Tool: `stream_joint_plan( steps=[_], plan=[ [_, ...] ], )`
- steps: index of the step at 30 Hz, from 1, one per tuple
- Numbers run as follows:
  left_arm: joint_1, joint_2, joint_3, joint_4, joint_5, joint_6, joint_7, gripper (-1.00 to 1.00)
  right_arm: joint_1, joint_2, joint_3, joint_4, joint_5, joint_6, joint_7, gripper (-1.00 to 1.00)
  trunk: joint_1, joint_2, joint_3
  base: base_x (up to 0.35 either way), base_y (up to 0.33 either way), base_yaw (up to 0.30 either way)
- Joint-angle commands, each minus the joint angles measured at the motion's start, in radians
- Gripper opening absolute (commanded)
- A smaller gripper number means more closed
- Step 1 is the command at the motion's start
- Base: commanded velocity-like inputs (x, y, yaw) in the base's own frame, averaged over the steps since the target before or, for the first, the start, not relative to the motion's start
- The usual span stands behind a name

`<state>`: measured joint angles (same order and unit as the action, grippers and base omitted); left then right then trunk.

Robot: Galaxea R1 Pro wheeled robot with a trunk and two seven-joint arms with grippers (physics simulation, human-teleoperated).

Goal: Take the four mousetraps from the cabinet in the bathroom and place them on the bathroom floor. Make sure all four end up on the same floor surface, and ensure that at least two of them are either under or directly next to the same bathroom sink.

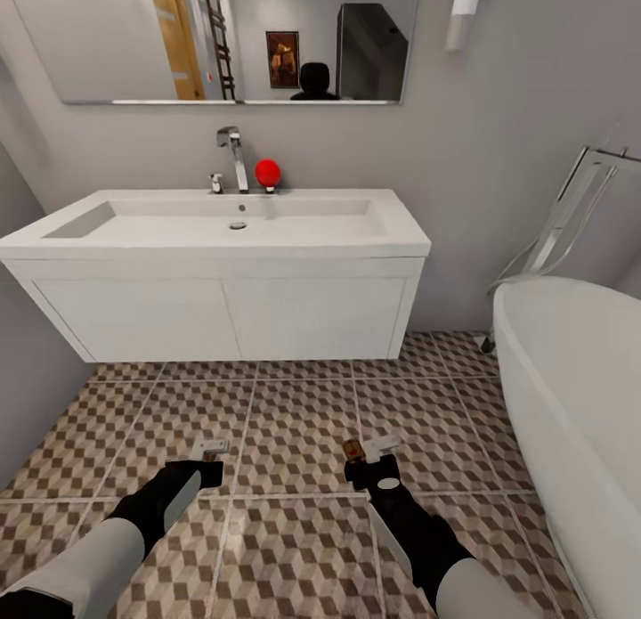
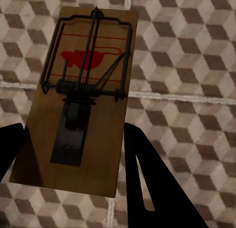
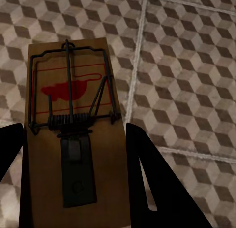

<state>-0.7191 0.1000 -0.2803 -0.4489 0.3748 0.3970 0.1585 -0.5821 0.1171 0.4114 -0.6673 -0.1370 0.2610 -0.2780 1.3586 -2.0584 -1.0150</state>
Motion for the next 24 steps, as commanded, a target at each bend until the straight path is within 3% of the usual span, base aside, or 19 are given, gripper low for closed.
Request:
stream_joint_plan(
  steps=[1, 24],
  plan=[
    [0.000, 0.001, -0.008, -0.002, 0.007, 0.005, 0.007, -1.00, -0.001, -0.001, 0.006, -0.001, -0.014, 0.003, -0.009, -1.00, 0.004, -0.008, -0.006, 0.000, 0.000, 0.000],
    [0.000, -0.002, -0.010, -0.002, 0.007, 0.005, 0.007, -1.00, -0.001, -0.001, 0.006, -0.001, -0.013, 0.003, -0.009, -1.00, 0.092, -0.169, -0.115, 0.000, 0.000, 0.000]
  ],
)
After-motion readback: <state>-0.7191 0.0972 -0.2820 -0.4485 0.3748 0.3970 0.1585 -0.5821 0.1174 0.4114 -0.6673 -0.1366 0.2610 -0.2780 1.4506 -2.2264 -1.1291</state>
